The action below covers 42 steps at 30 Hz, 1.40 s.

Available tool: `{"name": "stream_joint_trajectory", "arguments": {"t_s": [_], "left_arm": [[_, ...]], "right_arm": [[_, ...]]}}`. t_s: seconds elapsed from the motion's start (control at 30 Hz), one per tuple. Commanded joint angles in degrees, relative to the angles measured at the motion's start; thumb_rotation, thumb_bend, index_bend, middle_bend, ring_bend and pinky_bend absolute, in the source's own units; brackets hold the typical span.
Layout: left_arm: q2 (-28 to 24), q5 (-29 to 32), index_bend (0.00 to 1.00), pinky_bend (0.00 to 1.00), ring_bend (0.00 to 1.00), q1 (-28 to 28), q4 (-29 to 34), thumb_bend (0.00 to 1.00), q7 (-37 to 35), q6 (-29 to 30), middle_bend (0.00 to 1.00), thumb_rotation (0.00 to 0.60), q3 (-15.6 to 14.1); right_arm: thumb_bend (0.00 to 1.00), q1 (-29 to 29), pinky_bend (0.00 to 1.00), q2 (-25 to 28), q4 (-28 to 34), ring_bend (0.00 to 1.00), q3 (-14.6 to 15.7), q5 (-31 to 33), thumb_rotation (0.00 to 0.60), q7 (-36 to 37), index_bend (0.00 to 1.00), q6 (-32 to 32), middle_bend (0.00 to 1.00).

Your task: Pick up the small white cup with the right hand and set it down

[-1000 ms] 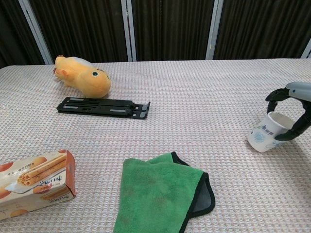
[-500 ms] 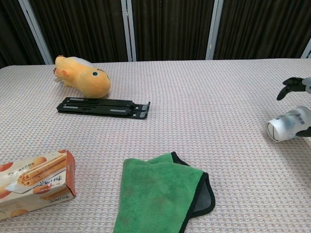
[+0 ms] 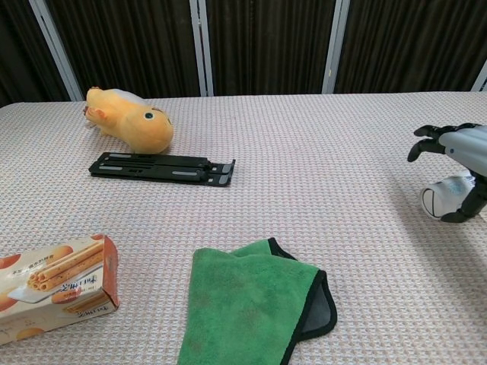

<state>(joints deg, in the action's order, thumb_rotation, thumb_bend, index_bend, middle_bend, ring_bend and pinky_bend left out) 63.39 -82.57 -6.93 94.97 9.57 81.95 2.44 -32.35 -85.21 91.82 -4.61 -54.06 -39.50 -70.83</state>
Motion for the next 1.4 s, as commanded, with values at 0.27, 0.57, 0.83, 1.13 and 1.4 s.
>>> {"name": "stream_joint_trajectory", "arguments": {"t_s": [0.27, 0.57, 0.83, 1.13, 1.4], "left_arm": [[0.0, 0.0, 0.00, 0.00, 0.00, 0.0, 0.0, 0.00, 0.1, 0.0, 0.00, 0.600, 0.0], [0.1, 0.1, 0.00, 0.00, 0.00, 0.0, 0.1, 0.00, 0.2, 0.1, 0.00, 0.600, 0.0], [0.1, 0.2, 0.00, 0.00, 0.00, 0.0, 0.1, 0.00, 0.4, 0.0, 0.00, 0.600, 0.1], [0.1, 0.3, 0.00, 0.00, 0.00, 0.0, 0.2, 0.00, 0.6, 0.1, 0.00, 0.600, 0.1], [0.2, 0.3, 0.00, 0.00, 0.00, 0.0, 0.2, 0.00, 0.6, 0.1, 0.00, 0.600, 0.1]], "right_arm": [[0.19, 0.2, 0.00, -3.8, -6.8, 0.00, 0.4, -0.1, 0.600, -2.2, 0.33, 0.5, 0.09], [0.21, 1.0, 0.00, -4.6, -9.9, 0.00, -0.2, -0.3, 0.600, -1.4, 0.43, 1.3, 0.15], [0.21, 1.4, 0.00, -4.3, -9.6, 0.00, -1.1, -3.2, 0.600, 0.3, 0.49, 0.2, 0.19], [0.21, 2.2, 0.00, -1.6, -2.1, 0.00, -4.5, -3.1, 0.600, 5.4, 0.49, -0.1, 0.19], [0.21, 3.2, 0.00, 1.5, 7.3, 0.00, -9.4, 3.9, 0.600, 13.8, 0.49, 3.0, 0.19]]}}
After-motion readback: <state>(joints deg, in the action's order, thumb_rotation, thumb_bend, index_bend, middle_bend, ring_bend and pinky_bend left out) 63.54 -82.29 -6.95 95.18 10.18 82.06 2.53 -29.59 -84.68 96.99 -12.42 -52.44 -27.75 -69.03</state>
